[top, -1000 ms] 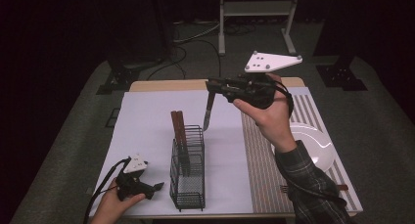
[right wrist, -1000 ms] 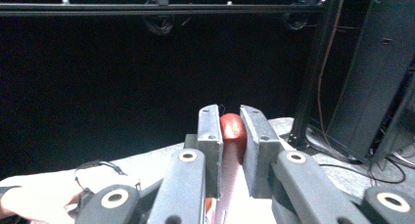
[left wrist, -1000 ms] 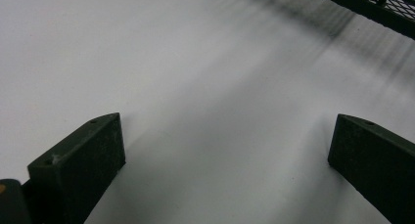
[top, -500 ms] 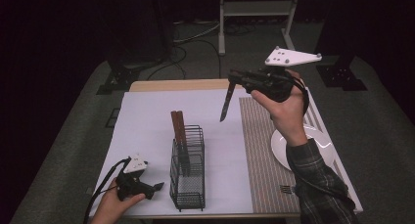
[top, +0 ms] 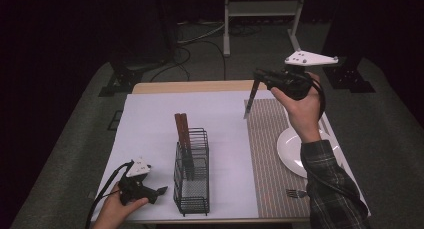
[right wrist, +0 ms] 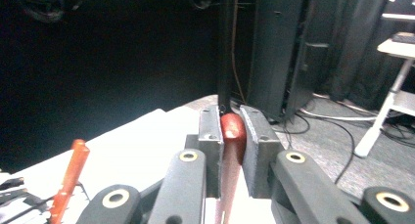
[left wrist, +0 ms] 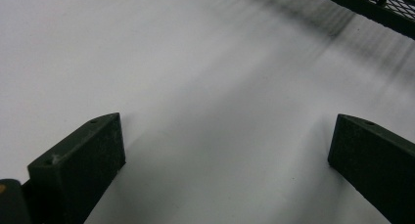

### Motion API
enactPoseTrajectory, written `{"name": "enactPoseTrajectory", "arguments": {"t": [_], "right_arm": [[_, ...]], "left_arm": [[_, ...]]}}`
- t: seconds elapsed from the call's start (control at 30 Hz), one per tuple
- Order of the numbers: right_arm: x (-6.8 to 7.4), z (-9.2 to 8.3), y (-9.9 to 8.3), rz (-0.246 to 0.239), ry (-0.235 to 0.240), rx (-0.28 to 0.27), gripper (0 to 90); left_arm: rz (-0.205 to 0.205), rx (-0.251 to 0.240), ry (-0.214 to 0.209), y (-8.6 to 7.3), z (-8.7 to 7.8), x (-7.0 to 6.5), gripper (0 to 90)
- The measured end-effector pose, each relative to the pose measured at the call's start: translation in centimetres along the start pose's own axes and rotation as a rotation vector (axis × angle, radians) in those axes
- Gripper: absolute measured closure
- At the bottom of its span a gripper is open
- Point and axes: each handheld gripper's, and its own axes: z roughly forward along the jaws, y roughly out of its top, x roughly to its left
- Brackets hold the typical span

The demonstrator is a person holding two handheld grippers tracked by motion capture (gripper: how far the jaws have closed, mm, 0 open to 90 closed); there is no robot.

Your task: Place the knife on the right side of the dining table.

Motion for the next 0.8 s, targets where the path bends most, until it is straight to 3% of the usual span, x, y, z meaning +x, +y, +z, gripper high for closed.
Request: {"name": "enactPoseTrajectory", "arguments": {"t": [0.8], "right_arm": [[-6.3,1.2,-5.2,0.088,-0.24,0.06,79.1]], "left_arm": [[0.002,-0.001,0.001,0.0,0.0,0.0,0.0]]}}
